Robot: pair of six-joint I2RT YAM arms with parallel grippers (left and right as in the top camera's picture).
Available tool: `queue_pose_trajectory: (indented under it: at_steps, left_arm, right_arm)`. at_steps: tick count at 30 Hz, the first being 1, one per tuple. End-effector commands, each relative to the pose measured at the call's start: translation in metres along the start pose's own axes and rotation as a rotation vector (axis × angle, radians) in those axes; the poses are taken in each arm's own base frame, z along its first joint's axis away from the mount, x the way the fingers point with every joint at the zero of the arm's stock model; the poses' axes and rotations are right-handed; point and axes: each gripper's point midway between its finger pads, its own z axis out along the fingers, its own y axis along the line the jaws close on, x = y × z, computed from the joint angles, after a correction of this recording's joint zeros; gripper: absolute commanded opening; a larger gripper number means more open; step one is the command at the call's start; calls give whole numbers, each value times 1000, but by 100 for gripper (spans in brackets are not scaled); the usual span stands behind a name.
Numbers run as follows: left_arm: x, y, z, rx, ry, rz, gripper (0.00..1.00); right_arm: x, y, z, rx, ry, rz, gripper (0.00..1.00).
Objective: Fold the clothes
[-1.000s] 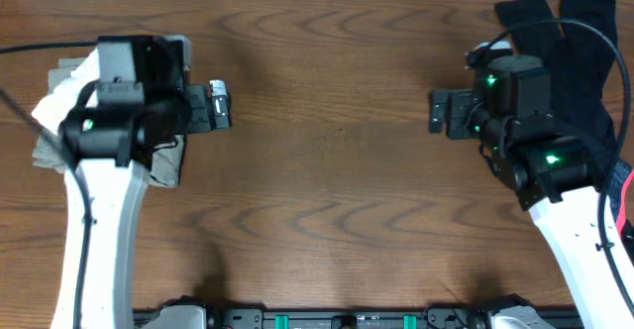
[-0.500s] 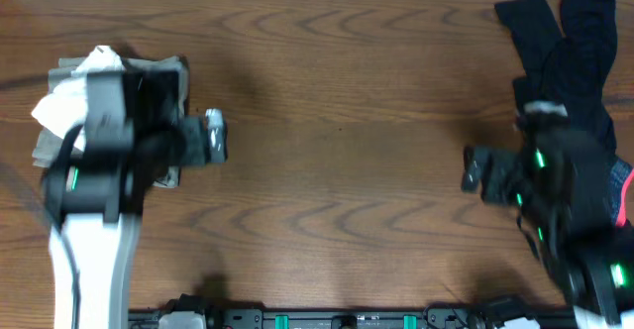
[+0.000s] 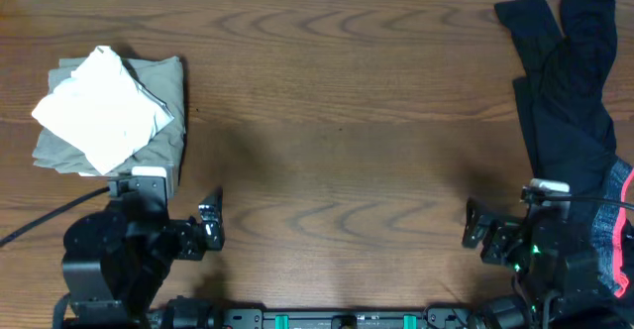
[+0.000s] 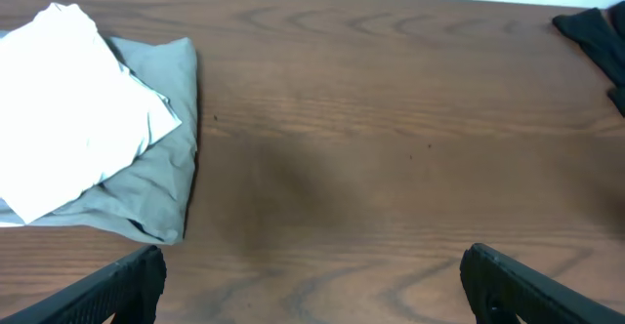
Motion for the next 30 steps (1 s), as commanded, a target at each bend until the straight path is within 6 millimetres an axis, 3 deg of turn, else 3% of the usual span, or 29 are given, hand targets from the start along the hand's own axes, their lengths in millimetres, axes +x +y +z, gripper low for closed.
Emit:
queue_pose_trajectory:
  at_steps: [1, 7, 20, 25, 30]
  left_arm:
    - [1, -1, -2, 7, -3, 15, 98]
    - [4, -1, -2, 6, 7, 13, 98]
    - [4, -1, -2, 6, 8, 13, 98]
    - [4, -1, -2, 6, 8, 13, 98]
    - [4, -1, -2, 6, 8, 13, 98]
  right_arm:
    - [13, -4, 1, 14, 46, 8, 99]
    - [32, -12, 0, 45, 121, -7, 99]
    - [29, -15, -4, 50, 88, 18, 100]
    - [19, -18, -16, 25, -28, 20, 99]
    - [0, -15, -18, -15, -242, -100, 99]
